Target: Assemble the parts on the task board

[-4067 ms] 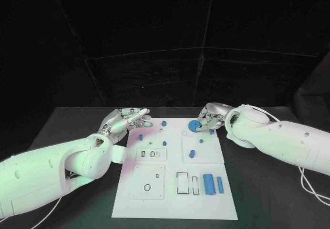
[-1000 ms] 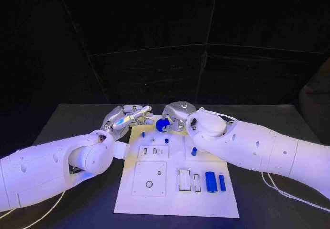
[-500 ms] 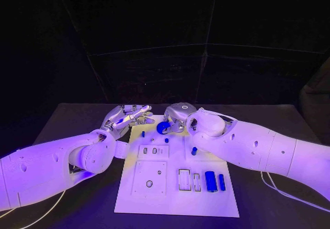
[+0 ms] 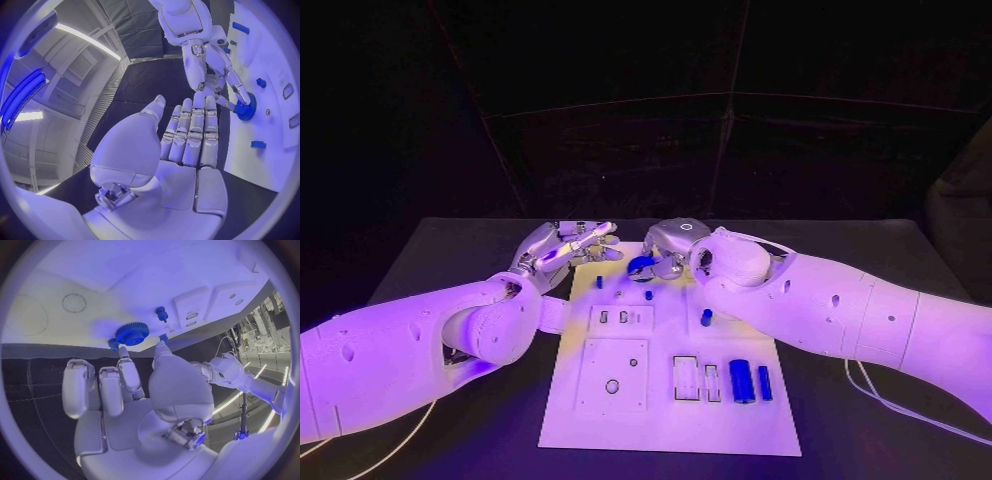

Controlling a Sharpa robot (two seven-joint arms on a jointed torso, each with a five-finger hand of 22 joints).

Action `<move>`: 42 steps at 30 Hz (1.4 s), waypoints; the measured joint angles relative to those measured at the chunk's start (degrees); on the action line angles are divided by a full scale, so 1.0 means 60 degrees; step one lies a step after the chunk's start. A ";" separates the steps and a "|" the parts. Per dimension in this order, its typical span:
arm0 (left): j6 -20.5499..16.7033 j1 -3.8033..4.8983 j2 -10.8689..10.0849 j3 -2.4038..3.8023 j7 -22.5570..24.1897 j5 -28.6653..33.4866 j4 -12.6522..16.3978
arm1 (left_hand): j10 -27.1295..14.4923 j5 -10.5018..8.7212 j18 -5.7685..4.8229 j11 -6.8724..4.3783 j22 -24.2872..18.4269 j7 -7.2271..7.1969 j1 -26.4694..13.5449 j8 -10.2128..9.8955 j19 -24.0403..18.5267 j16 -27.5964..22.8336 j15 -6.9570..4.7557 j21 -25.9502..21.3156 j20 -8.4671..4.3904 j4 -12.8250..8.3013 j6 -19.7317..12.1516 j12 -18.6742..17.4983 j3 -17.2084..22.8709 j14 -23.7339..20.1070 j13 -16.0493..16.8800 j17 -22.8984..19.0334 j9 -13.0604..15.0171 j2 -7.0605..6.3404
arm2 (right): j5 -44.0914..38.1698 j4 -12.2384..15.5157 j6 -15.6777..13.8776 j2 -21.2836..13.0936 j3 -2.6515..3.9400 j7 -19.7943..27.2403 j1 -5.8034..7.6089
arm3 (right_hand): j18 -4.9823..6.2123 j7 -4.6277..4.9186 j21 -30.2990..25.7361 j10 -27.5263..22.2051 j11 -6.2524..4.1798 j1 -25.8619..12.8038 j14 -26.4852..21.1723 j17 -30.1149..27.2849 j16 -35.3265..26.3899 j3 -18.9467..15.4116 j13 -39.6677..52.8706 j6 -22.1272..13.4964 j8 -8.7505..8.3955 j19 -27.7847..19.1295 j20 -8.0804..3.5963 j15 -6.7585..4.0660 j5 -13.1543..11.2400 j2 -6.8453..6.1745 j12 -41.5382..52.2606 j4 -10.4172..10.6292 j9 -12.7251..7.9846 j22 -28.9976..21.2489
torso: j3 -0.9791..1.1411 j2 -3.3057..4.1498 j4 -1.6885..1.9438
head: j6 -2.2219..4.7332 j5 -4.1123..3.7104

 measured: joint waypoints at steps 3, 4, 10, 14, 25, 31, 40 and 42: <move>0.0001 0.0001 0.0000 0.0000 -0.0003 0.0000 -0.0007 | 0.0000 0.0000 0.0000 0.0000 0.0000 0.0000 0.0000 0.0000 0.0000 0.0000 0.0000 0.0000 0.0000 0.0000 0.0000 0.0000 0.0000 0.0000 0.0000 0.0000 0.0000 0.0000 | 0.0069 0.0027 -0.0022 -0.0070 -0.0001 0.0001 -0.0002 | 0.0000 0.0000 0.0000 0.0026 -0.0020 -0.0041 0.0000 0.0000 0.0000 -0.0028 0.0000 0.0000 0.0000 0.0000 0.0000 0.0000 0.0054 0.0058 0.0018 -0.0028 0.0001 0.0020 | 0.0000 0.0000 0.0000 | 0.0019 -0.0001; 0.0002 0.0001 0.0000 0.0000 -0.0003 0.0000 -0.0010 | 0.0000 0.0000 0.0000 0.0000 0.0001 0.0000 0.0000 0.0000 0.0000 0.0000 0.0000 0.0001 0.0000 0.0000 0.0000 0.0000 0.0000 0.0000 -0.0005 0.0000 0.0000 0.0000 | 0.0089 0.0057 -0.0065 -0.0118 -0.0001 0.0004 -0.0004 | 0.0001 0.0018 0.0000 0.0097 -0.0017 0.0052 0.0000 -0.0001 0.0024 -0.0054 0.0000 0.0020 0.0000 0.0000 0.0000 0.0000 0.0146 0.0150 0.0093 -0.0054 0.0002 0.0051 | 0.0000 0.0000 0.0000 | 0.0027 -0.0001; 0.0009 0.0002 -0.0030 0.0000 -0.0006 0.0000 -0.0029 | 0.0000 0.0000 0.0000 0.0000 0.0002 0.0000 0.0000 0.0000 0.0000 0.0000 0.0000 0.0001 0.0000 0.0000 0.0000 0.0000 0.0000 0.0000 -0.0007 0.0000 0.0000 0.0000 | 0.0426 0.0670 -0.0874 -0.0992 -0.0002 0.0262 -0.0016 | 0.0001 0.0006 0.0067 0.0211 -0.0035 0.1125 0.0000 -0.0001 0.0039 -0.0057 -0.0001 0.0088 0.0000 0.0000 0.0000 0.0000 0.0466 0.0212 0.0224 -0.0506 0.0000 0.0086 | 0.0005 -0.0006 -0.0002 | 0.0055 -0.0037; 0.0013 0.0012 -0.0081 0.0000 -0.0008 0.0000 -0.0033 | 0.0000 0.0000 0.0000 0.0000 0.0002 0.0000 0.0000 -0.0033 0.0000 0.0000 0.0000 0.0002 0.0000 0.0001 0.0000 0.0000 0.0000 0.0000 -0.0007 -0.0001 -0.0006 0.0000 | 0.1268 0.1196 -0.1254 -0.2008 -0.0002 0.0968 -0.0016 | 0.0000 -0.0022 0.0005 0.0208 -0.0038 0.2248 0.0000 -0.0002 -0.0003 0.0170 0.0000 0.0116 0.0000 0.0000 0.0000 0.0000 0.0293 0.0267 0.0131 -0.1150 0.0000 -0.0097 | 0.0004 -0.0028 -0.0042 | 0.0088 -0.0076; 0.0020 0.0025 -0.0100 -0.0002 -0.0010 0.0000 -0.0094 | 0.0000 0.0000 0.0000 0.0000 -0.0020 0.0000 0.0000 -0.0033 0.0000 -0.0042 0.0000 0.0002 0.0000 -0.0064 0.0000 -0.0038 0.0064 0.0000 -0.0017 0.0024 -0.0008 0.0000 | 0.4363 0.1688 -0.1340 -0.4125 -0.0013 0.3043 -0.0012 | 0.0002 -0.0022 -0.0185 -0.0103 -0.0069 0.3147 0.0000 -0.0002 -0.0127 0.0210 -0.0130 0.0116 -0.0040 -0.0226 0.0012 0.0000 0.0800 -0.0026 -0.0276 -0.1950 -0.0001 -0.0512 | 0.0039 -0.0090 -0.0241 | 0.0160 -0.0230; 0.0030 0.0025 -0.0026 -0.0002 -0.0011 0.0000 -0.0167 | 0.0000 0.0000 0.0000 0.0000 -0.0020 0.0000 0.0038 -0.0033 0.0000 -0.0043 0.0000 0.0002 0.0000 -0.0090 0.0000 -0.0038 0.0090 0.0000 -0.0019 0.0028 -0.0007 0.0038 | 0.5118 0.1443 -0.1347 -0.4548 -0.0016 0.3610 -0.0020 | 0.0001 -0.0022 -0.0185 -0.0103 -0.0069 0.3237 0.0000 -0.0003 -0.0127 0.0172 -0.0138 0.0116 -0.0040 -0.0226 0.0012 0.0000 0.0854 -0.0037 -0.0335 -0.1990 -0.0002 -0.0512 | 0.0082 -0.0089 -0.0277 | 0.0179 -0.0216; 0.0042 0.0020 0.0047 -0.0006 -0.0016 0.0000 -0.0279 | 0.0000 0.0000 0.0000 0.0000 -0.0030 0.0000 0.0038 -0.0033 0.0000 -0.0042 0.0000 -0.0032 0.0000 -0.0117 0.0000 -0.0038 0.0117 0.0000 -0.0025 0.0037 -0.0007 0.0038 | 0.5537 0.0976 -0.1322 -0.4607 -0.0013 0.3983 -0.0125 | 0.0001 -0.0022 -0.0186 -0.0102 -0.0069 0.3235 0.0000 -0.0004 -0.0126 0.0139 -0.0158 0.0116 -0.0077 -0.0226 0.0012 0.0000 0.0943 -0.0039 -0.0335 -0.2063 -0.0010 -0.0511 | 0.0101 -0.0075 -0.0285 | 0.0144 -0.0253; 0.0046 0.0020 0.0064 -0.0006 -0.0017 0.0000 -0.0299 | 0.0000 0.0000 -0.0001 0.0000 -0.0031 0.0000 0.0038 -0.0033 0.0000 -0.0042 0.0000 -0.0032 0.0000 -0.0117 0.0000 -0.0038 0.0117 0.0000 -0.0025 0.0036 -0.0007 0.0038 | 0.5580 0.0879 -0.1300 -0.4561 -0.0013 0.4030 -0.0198 | 0.0001 -0.0022 -0.0186 -0.0102 -0.0069 0.3235 0.0000 -0.0004 -0.0126 0.0139 -0.0161 0.0116 -0.0077 -0.0226 0.0012 0.0000 0.0943 -0.0039 -0.0335 -0.2063 -0.0009 -0.0511 | 0.0101 -0.0075 -0.0285 | 0.0128 -0.0266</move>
